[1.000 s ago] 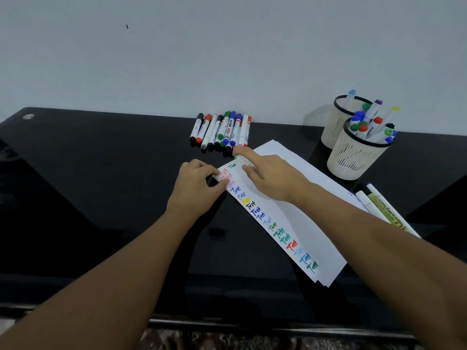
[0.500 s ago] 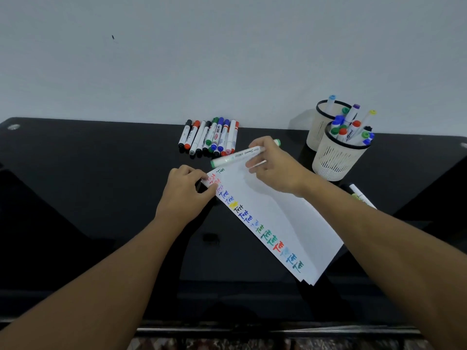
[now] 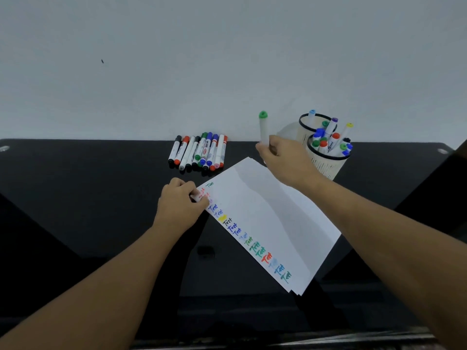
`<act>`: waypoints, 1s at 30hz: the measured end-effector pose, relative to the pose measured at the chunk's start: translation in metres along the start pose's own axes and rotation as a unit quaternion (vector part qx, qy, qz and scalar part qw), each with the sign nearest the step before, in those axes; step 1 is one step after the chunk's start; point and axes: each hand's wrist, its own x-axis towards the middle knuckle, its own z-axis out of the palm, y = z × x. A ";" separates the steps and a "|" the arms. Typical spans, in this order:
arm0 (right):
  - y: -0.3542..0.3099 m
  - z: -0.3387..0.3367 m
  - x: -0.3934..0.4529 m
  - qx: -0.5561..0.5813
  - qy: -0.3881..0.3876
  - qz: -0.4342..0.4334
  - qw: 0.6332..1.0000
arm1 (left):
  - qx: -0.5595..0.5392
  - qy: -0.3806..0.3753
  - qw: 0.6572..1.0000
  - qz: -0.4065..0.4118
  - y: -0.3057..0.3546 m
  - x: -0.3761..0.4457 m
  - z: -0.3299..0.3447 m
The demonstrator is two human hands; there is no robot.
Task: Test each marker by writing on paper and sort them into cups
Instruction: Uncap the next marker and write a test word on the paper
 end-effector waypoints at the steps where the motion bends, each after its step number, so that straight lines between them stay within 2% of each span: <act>1: 0.000 -0.006 0.003 -0.004 0.017 -0.008 1.000 | -0.002 0.002 1.000 -0.016 0.004 0.001 0.002; 5: 0.006 -0.041 0.025 0.020 0.094 -0.017 0.995 | 0.014 0.044 0.999 -0.014 0.007 -0.006 0.013; 7: 0.013 -0.060 0.039 -0.005 0.129 -0.009 0.992 | 0.000 0.046 0.999 -0.016 0.004 -0.006 0.014; 9: 0.026 -0.078 0.056 -0.028 0.154 0.013 0.988 | -0.013 0.041 0.999 -0.022 0.003 -0.004 0.013; 14: 0.058 -0.104 0.077 0.002 0.195 0.102 0.976 | -0.017 0.034 0.999 -0.036 0.003 -0.002 0.014; 17: 0.072 -0.103 0.078 0.034 0.198 0.137 0.970 | -0.008 0.034 0.999 -0.040 0.004 -0.001 0.013; 24: 0.080 -0.102 0.080 -0.036 0.133 0.158 0.978 | -0.006 0.034 0.998 -0.044 0.005 -0.002 0.012; 30: 0.069 -0.098 0.076 -0.044 0.158 0.134 0.977 | -0.013 0.032 0.998 -0.049 0.007 -0.002 0.011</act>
